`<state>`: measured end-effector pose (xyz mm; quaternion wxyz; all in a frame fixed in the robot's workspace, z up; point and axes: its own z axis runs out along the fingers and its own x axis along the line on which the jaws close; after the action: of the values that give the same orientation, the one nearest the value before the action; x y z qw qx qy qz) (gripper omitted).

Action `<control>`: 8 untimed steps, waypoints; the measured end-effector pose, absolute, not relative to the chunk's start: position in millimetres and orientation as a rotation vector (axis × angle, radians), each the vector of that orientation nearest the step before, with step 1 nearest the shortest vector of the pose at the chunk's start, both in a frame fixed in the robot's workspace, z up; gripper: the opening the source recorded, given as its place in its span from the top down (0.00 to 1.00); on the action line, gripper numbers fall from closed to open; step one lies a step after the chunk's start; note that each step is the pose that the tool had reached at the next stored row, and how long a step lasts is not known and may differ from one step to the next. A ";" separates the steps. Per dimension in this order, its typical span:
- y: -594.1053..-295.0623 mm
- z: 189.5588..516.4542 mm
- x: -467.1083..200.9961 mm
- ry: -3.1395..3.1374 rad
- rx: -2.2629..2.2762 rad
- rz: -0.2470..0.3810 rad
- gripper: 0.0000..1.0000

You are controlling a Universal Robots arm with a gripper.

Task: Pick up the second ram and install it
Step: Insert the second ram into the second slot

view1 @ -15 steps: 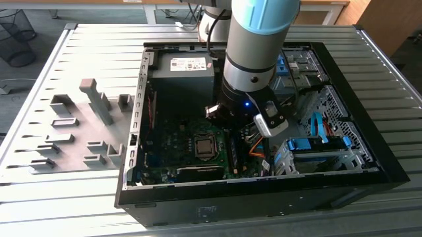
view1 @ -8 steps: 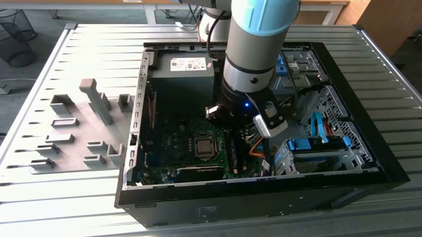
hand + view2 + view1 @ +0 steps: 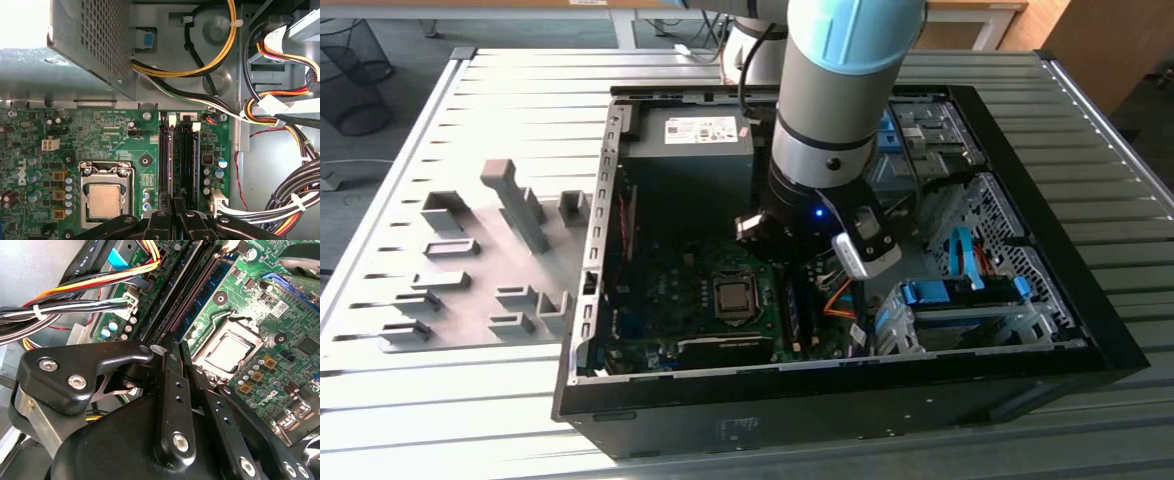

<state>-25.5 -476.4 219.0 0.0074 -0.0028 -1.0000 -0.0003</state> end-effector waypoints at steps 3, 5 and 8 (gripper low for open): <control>-476.4 217.8 -25.5 -3.127 -0.010 0.000 0.86; -476.6 217.5 -25.5 -3.127 -0.012 0.000 0.86; -477.5 217.4 -25.4 -3.126 -0.013 -0.001 0.86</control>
<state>-25.4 -477.5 217.4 0.0079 -0.0040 -1.0000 -0.0004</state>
